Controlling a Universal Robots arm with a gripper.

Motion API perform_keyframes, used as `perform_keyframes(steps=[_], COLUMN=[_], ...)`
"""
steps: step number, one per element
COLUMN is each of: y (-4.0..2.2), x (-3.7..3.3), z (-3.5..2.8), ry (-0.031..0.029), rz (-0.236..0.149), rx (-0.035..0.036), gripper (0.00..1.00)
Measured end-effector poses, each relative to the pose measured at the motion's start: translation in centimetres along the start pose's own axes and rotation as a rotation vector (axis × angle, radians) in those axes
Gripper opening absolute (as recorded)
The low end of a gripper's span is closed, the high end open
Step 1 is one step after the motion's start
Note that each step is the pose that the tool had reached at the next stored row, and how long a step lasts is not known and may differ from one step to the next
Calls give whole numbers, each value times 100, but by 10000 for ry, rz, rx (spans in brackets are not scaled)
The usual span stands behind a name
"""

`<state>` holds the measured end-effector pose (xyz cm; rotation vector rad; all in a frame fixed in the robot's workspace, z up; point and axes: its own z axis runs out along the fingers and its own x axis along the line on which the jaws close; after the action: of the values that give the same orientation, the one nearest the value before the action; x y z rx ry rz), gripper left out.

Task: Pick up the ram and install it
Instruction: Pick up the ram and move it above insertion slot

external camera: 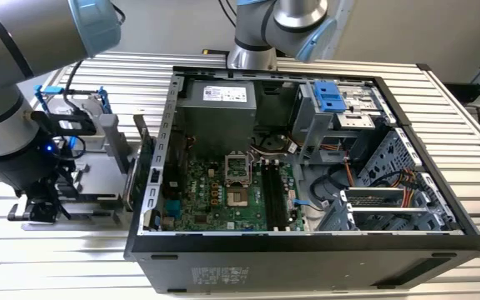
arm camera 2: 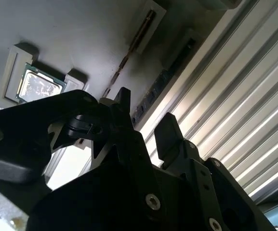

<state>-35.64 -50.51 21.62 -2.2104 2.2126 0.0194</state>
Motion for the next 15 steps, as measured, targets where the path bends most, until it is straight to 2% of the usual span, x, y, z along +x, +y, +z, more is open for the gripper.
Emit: perform_keyframes(steps=[15], y=[0], x=[9], z=[166], ry=[0], rz=[-20], rx=[0], gripper=[100])
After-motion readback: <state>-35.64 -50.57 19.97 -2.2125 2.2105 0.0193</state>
